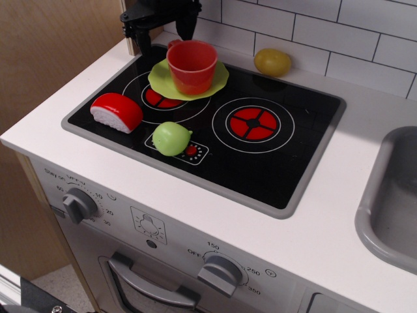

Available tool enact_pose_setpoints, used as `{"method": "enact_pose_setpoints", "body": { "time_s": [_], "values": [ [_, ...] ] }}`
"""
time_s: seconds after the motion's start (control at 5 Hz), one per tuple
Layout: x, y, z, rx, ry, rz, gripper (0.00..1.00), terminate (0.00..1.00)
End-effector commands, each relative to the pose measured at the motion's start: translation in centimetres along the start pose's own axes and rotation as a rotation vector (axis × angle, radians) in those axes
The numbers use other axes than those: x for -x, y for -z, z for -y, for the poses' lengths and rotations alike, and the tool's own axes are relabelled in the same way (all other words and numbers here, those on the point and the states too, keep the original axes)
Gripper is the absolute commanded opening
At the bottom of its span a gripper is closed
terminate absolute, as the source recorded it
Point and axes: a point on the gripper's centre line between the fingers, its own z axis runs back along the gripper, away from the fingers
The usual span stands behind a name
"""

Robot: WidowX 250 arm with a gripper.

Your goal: Put cup on plate

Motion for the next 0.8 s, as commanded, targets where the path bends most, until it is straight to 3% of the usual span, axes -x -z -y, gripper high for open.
{"method": "enact_pose_setpoints", "body": {
  "time_s": [0.0, 0.4, 0.6],
  "values": [
    [-1.4, -5.1, -1.5, 0.14, 0.067, 0.1, 1.0, 0.0],
    [0.3, -8.1, -3.3, 0.212, 0.148, 0.088, 1.0, 0.0],
    [1.2, -9.5, -3.7, 0.254, 0.179, 0.098, 1.0, 1.0]
  ]
}}
